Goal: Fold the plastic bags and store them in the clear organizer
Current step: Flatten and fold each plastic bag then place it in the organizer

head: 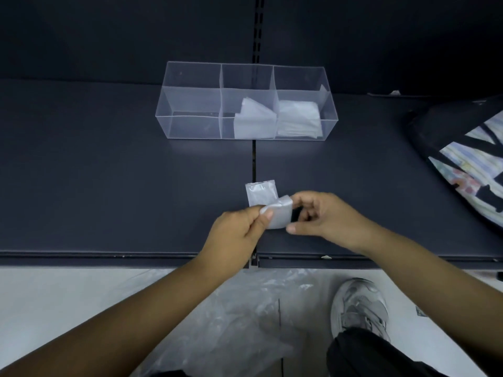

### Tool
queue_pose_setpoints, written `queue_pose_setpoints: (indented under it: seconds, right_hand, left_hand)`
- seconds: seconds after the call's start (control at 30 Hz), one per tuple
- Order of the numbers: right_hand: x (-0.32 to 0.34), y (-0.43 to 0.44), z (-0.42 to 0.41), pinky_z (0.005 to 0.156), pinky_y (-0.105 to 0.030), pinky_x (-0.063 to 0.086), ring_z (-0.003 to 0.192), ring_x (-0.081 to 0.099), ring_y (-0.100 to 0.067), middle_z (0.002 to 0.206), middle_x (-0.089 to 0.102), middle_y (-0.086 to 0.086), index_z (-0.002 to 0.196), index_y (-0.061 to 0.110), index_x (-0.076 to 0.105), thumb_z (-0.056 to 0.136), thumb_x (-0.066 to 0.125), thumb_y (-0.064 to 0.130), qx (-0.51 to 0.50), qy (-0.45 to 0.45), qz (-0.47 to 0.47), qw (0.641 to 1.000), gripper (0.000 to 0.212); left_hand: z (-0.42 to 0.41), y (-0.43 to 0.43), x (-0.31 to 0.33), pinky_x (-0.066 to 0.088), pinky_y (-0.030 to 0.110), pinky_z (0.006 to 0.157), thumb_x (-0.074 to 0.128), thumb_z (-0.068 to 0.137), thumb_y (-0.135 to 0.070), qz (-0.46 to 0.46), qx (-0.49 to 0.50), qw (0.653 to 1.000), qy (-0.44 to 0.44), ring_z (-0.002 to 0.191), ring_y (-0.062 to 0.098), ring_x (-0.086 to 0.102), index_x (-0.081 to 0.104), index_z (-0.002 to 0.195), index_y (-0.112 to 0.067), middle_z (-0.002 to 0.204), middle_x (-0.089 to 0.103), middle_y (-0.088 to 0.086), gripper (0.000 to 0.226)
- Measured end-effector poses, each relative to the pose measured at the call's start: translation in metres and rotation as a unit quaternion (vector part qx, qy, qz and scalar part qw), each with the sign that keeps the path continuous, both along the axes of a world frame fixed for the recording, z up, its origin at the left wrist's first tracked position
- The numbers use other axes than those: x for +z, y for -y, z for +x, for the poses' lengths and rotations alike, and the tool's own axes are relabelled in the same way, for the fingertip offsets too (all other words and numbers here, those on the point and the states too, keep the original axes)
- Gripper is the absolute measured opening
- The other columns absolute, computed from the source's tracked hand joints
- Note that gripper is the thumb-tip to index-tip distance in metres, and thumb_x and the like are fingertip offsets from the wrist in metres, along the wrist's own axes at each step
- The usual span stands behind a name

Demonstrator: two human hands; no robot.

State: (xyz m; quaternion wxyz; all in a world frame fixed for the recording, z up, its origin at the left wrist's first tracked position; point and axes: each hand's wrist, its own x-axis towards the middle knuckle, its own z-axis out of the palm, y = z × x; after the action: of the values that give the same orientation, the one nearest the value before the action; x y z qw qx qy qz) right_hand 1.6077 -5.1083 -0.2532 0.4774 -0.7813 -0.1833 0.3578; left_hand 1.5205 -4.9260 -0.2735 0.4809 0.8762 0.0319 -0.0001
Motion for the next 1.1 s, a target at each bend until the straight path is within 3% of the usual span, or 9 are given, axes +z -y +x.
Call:
queue_pose_setpoints:
  seconds: [0.17, 0.33, 0.43, 0.53, 0.6, 0.67, 0.87, 0.97, 1.1]
  right_hand:
    - [-0.015, -0.019, 0.007, 0.045, -0.009, 0.035, 0.045, 0.047, 0.000, 0.054, 0.063, 0.012, 0.075, 0.012, 0.068, 0.084, 0.072, 0.013, -0.108, 0.030, -0.014, 0.994, 0.010]
    - [-0.020, -0.035, 0.018, 0.047, -0.017, 0.040, 0.037, 0.047, -0.005, 0.051, 0.061, 0.005, 0.069, 0.015, 0.067, 0.084, 0.071, 0.018, -0.141, 0.055, -0.091, 0.984, 0.016]
    - [-0.020, -0.040, 0.024, 0.047, -0.019, 0.041, 0.035, 0.047, -0.005, 0.054, 0.064, 0.003, 0.066, 0.019, 0.068, 0.084, 0.070, 0.020, -0.138, 0.052, -0.130, 0.981, 0.018]
    - [-0.019, -0.043, 0.027, 0.048, -0.021, 0.041, 0.034, 0.047, -0.005, 0.059, 0.066, -0.004, 0.064, 0.018, 0.068, 0.084, 0.070, 0.022, -0.132, 0.053, -0.153, 0.978, 0.021]
    - [-0.018, -0.044, 0.027, 0.049, -0.021, 0.041, 0.034, 0.047, -0.004, 0.062, 0.068, -0.008, 0.065, 0.017, 0.069, 0.085, 0.070, 0.023, -0.122, 0.061, -0.164, 0.977, 0.021]
    - [-0.017, -0.045, 0.026, 0.051, -0.021, 0.042, 0.036, 0.049, -0.003, 0.062, 0.067, -0.007, 0.067, 0.018, 0.068, 0.086, 0.068, 0.023, -0.116, 0.073, -0.174, 0.975, 0.020]
    - [-0.025, -0.043, -0.002, 0.060, -0.026, 0.042, 0.067, 0.055, -0.006, 0.073, 0.059, 0.011, 0.075, 0.024, 0.062, 0.085, 0.065, 0.037, -0.132, 0.203, -0.191, 0.951, 0.017]
    - [-0.031, -0.036, -0.017, 0.060, -0.023, 0.036, 0.074, 0.051, -0.010, 0.079, 0.048, 0.011, 0.075, 0.023, 0.062, 0.081, 0.071, 0.037, -0.149, 0.260, -0.202, 0.932, 0.018]
    - [-0.033, -0.036, -0.023, 0.073, -0.032, 0.047, 0.084, 0.056, -0.018, 0.091, 0.055, 0.002, 0.082, 0.015, 0.065, 0.086, 0.068, 0.028, -0.152, 0.289, -0.205, 0.923, 0.014]
  left_hand:
    - [0.026, -0.004, -0.002, 0.053, 0.047, 0.082, 0.046, 0.100, -0.029, -0.101, 0.070, 0.987, -0.105, 0.089, 0.031, 0.067, 0.068, 0.095, -0.003, 0.093, 0.071, 0.015, 0.035]
    - [0.038, -0.009, -0.002, 0.058, 0.028, 0.057, 0.047, 0.100, -0.017, -0.237, 0.233, 0.929, -0.160, 0.064, 0.022, 0.068, 0.063, 0.105, -0.001, 0.077, 0.069, 0.012, 0.022]
    - [0.033, -0.013, -0.005, 0.052, 0.030, 0.067, 0.055, 0.095, -0.015, -0.036, 0.210, 0.977, -0.003, 0.073, 0.020, 0.064, 0.058, 0.103, -0.008, 0.080, 0.065, 0.002, 0.011]
    - [0.031, -0.012, -0.011, 0.037, 0.030, 0.089, 0.057, 0.093, -0.017, 0.181, 0.050, 0.974, 0.130, 0.102, 0.023, 0.055, 0.062, 0.113, -0.013, 0.108, 0.062, 0.004, 0.021]
    - [0.033, -0.011, -0.019, 0.018, 0.033, 0.110, 0.047, 0.099, -0.026, 0.256, -0.046, 0.962, 0.088, 0.134, 0.025, 0.038, 0.049, 0.137, -0.016, 0.141, 0.049, 0.003, 0.039]
    - [0.033, -0.014, -0.030, -0.005, 0.039, 0.117, 0.031, 0.103, -0.037, 0.332, -0.097, 0.938, 0.025, 0.148, 0.017, 0.004, 0.020, 0.152, -0.023, 0.159, 0.017, -0.007, 0.052]
    - [0.036, -0.026, -0.038, -0.021, 0.042, 0.114, 0.005, 0.088, -0.067, 0.376, -0.120, 0.918, -0.031, 0.144, 0.012, -0.022, -0.009, 0.151, -0.028, 0.157, -0.017, -0.016, 0.076]
    - [0.036, -0.027, -0.039, -0.018, 0.047, 0.115, -0.003, 0.080, -0.075, 0.401, -0.124, 0.907, -0.045, 0.143, 0.013, -0.025, -0.015, 0.150, -0.027, 0.156, -0.022, -0.014, 0.086]
    - [0.034, -0.025, -0.037, -0.017, 0.048, 0.115, -0.008, 0.076, -0.077, 0.404, -0.109, 0.906, -0.060, 0.143, 0.014, -0.026, -0.017, 0.150, -0.023, 0.157, -0.022, -0.010, 0.092]
